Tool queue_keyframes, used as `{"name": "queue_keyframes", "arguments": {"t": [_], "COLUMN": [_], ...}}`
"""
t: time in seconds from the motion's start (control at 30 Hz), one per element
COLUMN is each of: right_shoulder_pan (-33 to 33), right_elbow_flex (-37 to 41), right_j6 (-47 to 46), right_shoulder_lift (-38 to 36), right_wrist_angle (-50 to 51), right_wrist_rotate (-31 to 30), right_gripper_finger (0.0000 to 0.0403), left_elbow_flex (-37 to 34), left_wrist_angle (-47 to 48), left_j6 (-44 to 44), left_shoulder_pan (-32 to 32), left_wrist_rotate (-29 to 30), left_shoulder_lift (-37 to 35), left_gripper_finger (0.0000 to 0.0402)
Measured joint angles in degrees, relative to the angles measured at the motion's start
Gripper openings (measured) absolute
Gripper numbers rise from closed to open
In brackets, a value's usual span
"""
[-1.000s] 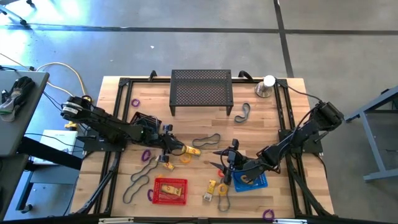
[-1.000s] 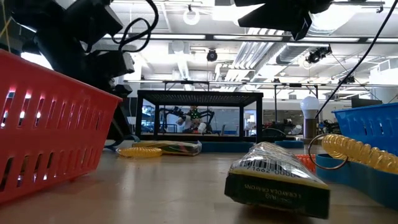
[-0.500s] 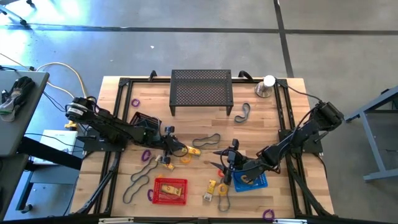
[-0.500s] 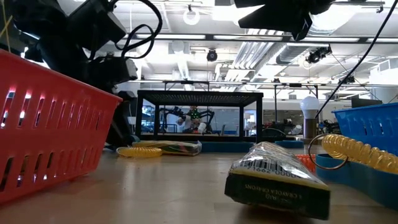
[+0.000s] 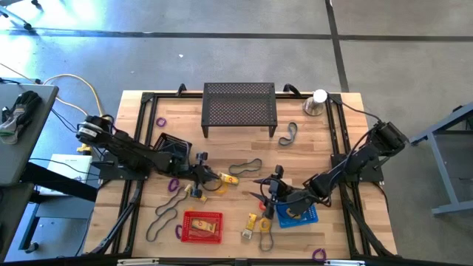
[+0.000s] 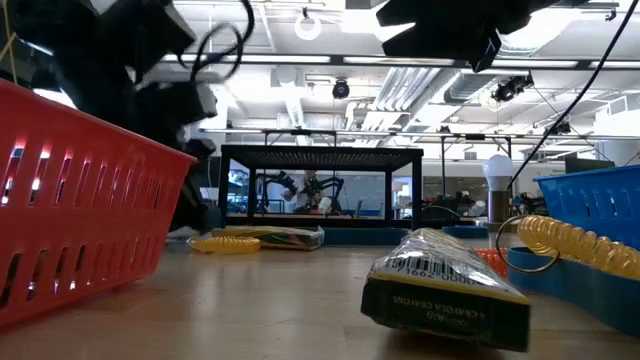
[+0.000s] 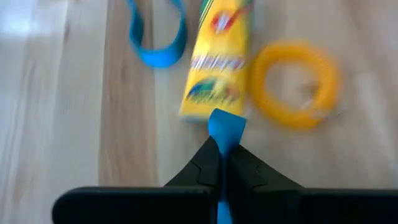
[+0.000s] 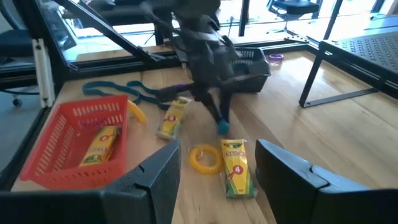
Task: Pick & Place Office Desk Supplies
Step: Put the blue rubber band into the black bin
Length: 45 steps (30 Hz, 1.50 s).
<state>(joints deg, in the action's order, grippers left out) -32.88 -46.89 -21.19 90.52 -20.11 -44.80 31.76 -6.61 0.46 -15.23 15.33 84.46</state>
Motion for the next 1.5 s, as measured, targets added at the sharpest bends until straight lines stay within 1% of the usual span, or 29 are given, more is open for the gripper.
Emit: {"name": "queue_keyframes", "arguments": {"t": [0.13,0.23,0.5,0.6,0.67,0.8,0.9,1.0,1.1,1.23,1.37,1.5], "right_shoulder_pan": [0.0,0.0,-0.1,-0.1,-0.1,-0.1,-0.1,-0.1,-0.1,-0.1,-0.1,-0.1], "right_elbow_flex": [0.0,0.0,0.0,0.0,0.0,0.0,0.0,0.0,0.0,0.0,0.0,0.0], "right_j6": [0.3,0.3,0.4,0.2,0.2,0.0,0.0,0.0,0.0,-0.2,-0.2,-0.2], "right_shoulder_lift": [0.0,0.0,0.0,0.0,0.0,0.0,0.0,0.0,0.0,0.0,0.0,0.0], "right_wrist_angle": [-0.3,-0.3,-0.2,-0.2,0.0,-0.1,-0.2,-0.2,-0.2,-0.3,-0.5,-1.5], "right_wrist_rotate": [-0.1,0.0,0.2,0.2,0.2,0.2,0.2,0.2,0.2,0.2,0.2,0.2], "right_gripper_finger": [0.0195,0.0195,0.0195,0.0195,0.0195,0.0195,0.0195,0.0195,0.0195,0.0195,0.0195,0.0195], "left_elbow_flex": [2.0,3.6,9.1,11.4,13.1,16.8,20.3,23.1,23.5,23.5,23.5,23.5], "left_wrist_angle": [3.0,7.2,24.2,29.6,33.6,40.9,51.2,61.6,67.9,75.5,79.5,80.4], "left_j6": [0.5,1.7,-0.9,-3.5,-3.8,-5.9,-9.8,-13.9,-15.8,-18.7,-19.8,-16.2], "left_shoulder_pan": [-2.4,-3.7,-4.9,-4.7,-4.8,-5.4,-5.3,-5.1,-4.3,-1.6,1.9,5.4], "left_wrist_rotate": [0.6,3.4,11.0,12.5,13.4,15.9,17.6,17.2,16.0,13.6,13.6,11.7], "left_shoulder_lift": [-3.5,-7.3,-21.1,-26.2,-29.2,-33.7,-35.1,-35.2,-35.2,-34.8,-34.8,-35.0], "left_gripper_finger": [0.0002,0.0001,0.0001,0.0001,0.0001,0.0001,0.0001,0.0001,0.0001,0.0001,0.0,0.0]}}
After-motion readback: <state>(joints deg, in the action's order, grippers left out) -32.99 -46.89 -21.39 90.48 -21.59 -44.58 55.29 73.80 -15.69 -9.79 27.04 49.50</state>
